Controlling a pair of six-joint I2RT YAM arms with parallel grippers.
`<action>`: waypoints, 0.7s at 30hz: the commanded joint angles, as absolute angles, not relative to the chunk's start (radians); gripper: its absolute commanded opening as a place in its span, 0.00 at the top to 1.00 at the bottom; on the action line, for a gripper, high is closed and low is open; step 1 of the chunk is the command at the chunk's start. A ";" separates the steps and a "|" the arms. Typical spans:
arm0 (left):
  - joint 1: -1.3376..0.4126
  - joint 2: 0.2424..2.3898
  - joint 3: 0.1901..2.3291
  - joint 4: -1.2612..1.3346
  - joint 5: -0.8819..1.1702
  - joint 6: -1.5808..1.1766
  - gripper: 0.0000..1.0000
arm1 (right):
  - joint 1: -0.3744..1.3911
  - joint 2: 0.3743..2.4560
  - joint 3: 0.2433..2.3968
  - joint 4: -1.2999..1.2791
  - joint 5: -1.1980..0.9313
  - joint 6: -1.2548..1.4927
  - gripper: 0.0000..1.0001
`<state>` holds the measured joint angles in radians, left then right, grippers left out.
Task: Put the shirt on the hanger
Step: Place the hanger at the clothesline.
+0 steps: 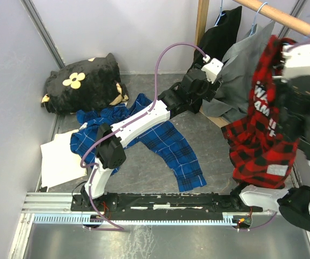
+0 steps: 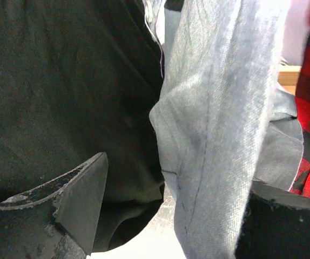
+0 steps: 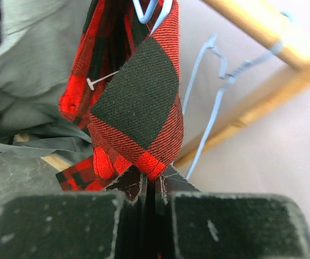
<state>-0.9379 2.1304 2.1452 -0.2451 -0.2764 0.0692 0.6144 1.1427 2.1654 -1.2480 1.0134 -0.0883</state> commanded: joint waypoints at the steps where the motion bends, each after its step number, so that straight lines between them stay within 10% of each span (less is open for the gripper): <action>1: -0.936 2.057 2.129 -0.231 -0.257 0.077 0.21 | 0.615 1.181 2.158 -1.080 0.934 -0.059 1.00; 21: -0.936 2.029 2.109 -0.270 -0.233 0.055 0.21 | 0.602 1.238 1.918 -0.374 1.447 -0.501 1.00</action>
<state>-0.9379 2.1044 2.1162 -0.2668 -0.2337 0.0685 0.6147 1.2537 1.9236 -0.6361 1.3640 -0.4011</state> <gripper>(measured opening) 0.784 0.039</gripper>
